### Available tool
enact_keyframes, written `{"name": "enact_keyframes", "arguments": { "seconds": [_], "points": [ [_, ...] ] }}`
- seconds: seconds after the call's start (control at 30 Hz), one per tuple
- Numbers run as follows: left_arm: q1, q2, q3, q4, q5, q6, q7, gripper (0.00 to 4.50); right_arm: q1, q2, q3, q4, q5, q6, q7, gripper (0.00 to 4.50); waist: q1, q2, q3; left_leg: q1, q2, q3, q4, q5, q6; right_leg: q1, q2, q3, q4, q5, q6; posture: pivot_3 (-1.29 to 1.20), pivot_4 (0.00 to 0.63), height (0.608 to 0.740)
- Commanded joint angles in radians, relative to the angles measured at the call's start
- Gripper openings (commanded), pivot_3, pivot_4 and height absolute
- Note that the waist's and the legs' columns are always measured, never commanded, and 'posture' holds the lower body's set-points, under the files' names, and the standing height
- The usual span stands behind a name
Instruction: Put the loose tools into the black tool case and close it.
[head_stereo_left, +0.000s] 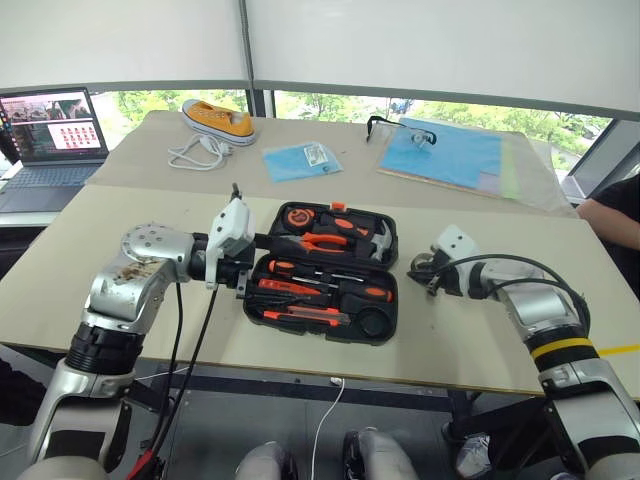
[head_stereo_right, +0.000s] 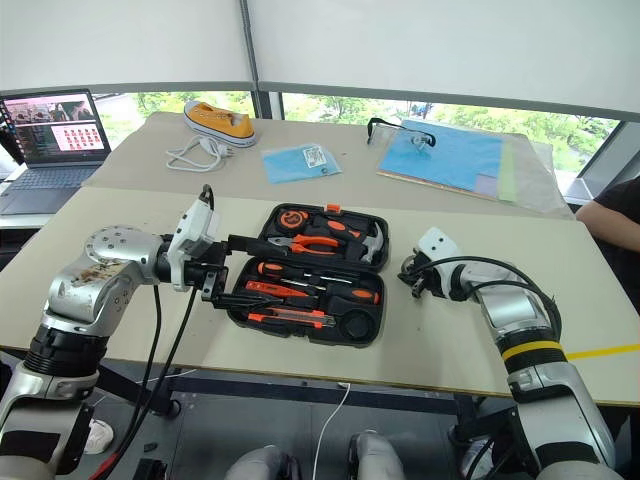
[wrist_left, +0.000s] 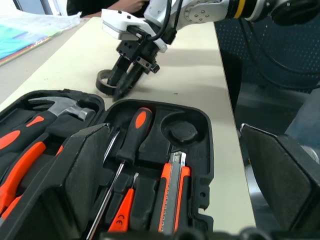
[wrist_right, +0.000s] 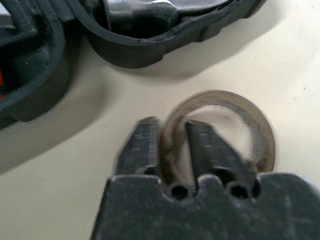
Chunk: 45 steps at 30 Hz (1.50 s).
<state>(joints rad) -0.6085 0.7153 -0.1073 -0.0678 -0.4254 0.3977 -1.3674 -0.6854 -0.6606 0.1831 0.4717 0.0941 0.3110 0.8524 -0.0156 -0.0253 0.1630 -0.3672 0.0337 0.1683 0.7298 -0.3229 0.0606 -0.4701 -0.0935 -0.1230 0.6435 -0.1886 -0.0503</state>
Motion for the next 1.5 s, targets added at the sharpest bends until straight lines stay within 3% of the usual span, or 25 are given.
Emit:
{"name": "enact_keyframes", "arguments": {
  "seconds": [0.03, 0.27, 0.37, 0.67, 1.07, 1.2, 1.33, 1.43, 1.5],
  "points": [
    [0.028, 0.029, -0.03, -0.027, 0.042, -0.088, -0.045, 4.5, 0.009, -0.036, -0.061, -0.123, 0.048, 0.011, 0.067, 0.01, 0.0, 0.001, 0.001, 0.0, 0.0, 0.0, 0.0, 0.0, 0.0, 0.0, 0.0, 0.0, 0.0, 0.0, 0.0, 0.0, 0.15, 0.718],
    [0.021, 0.033, -0.038, 0.004, 0.047, -0.118, -0.072, 4.5, 0.173, -0.099, -0.108, -0.668, 0.316, 0.309, 0.221, 0.01, 0.004, 0.002, 0.001, -0.002, 0.0, -0.001, 0.0, 0.0, 0.0, -0.002, 0.0, 0.0, 0.001, 0.0, -0.001, 0.0, 0.15, 0.718],
    [0.009, 0.022, -0.047, 0.029, 0.054, -0.133, -0.077, 4.5, 0.277, -0.121, -0.024, -0.874, 0.285, 0.349, 0.183, 0.01, 0.005, 0.002, 0.001, -0.002, 0.0, -0.001, 0.0, 0.0, 0.0, -0.002, -0.001, 0.0, 0.001, 0.0, -0.001, 0.0, 0.15, 0.718],
    [-0.019, -0.006, -0.061, 0.073, 0.072, -0.161, -0.081, 4.5, 0.333, -0.085, 0.037, -0.889, 0.201, 0.373, 0.054, 0.01, 0.005, 0.002, 0.001, -0.001, 0.0, -0.001, 0.001, 0.0, 0.0, -0.002, -0.001, 0.0, 0.002, 0.0, 0.0, 0.0, 0.15, 0.718],
    [-0.036, -0.028, -0.067, 0.115, 0.095, -0.187, -0.081, 4.5, 0.357, -0.105, 0.019, -0.996, 0.267, 0.415, 0.084, 4.07, 0.006, 0.002, 0.001, -0.002, 0.0, -0.001, 0.001, 0.0, 0.0, -0.002, 0.001, 0.0, 0.001, -0.001, -0.001, 0.0, 0.15, 0.718],
    [-0.033, -0.026, -0.066, 0.121, 0.101, -0.194, -0.079, 4.5, 0.354, -0.126, -0.006, -0.995, 0.289, 0.42, 0.092, 4.07, 0.007, 0.002, 0.001, -0.002, 0.0, -0.001, 0.001, 0.0, 0.0, -0.002, 0.0, 0.0, 0.001, -0.001, -0.001, 0.0, 0.15, 0.718],
    [-0.017, -0.006, -0.042, 0.186, 0.148, -0.202, -0.024, 4.5, 0.336, -0.114, -0.118, -0.968, 0.358, 0.461, 0.063, 4.07, 0.006, 0.001, 0.001, -0.002, 0.0, -0.001, 0.001, 0.0, 0.0, -0.002, 0.001, 0.0, 0.001, -0.001, -0.001, 0.0, 0.15, 0.718],
    [-0.005, 0.008, 0.017, 0.316, 0.2, -0.273, 0.087, 4.5, 0.355, -0.125, -0.207, -0.893, 0.355, 0.438, 0.034, 3.31, 0.007, 0.001, 0.001, -0.001, 0.0, -0.001, 0.001, 0.0, 0.0, -0.002, 0.001, 0.0, 0.001, -0.001, -0.001, 0.0, 0.15, 0.718],
    [-0.001, 0.028, 0.049, 0.39, 0.218, -0.3, 0.13, 4.01, 0.374, -0.137, -0.233, -0.83, 0.304, 0.381, 0.007, 2.67, 0.006, 0.001, 0.001, -0.001, 0.0, -0.001, 0.001, 0.0, 0.0, -0.002, 0.0, 0.0, 0.001, -0.001, -0.001, 0.0, 0.15, 0.718]
  ]
}}
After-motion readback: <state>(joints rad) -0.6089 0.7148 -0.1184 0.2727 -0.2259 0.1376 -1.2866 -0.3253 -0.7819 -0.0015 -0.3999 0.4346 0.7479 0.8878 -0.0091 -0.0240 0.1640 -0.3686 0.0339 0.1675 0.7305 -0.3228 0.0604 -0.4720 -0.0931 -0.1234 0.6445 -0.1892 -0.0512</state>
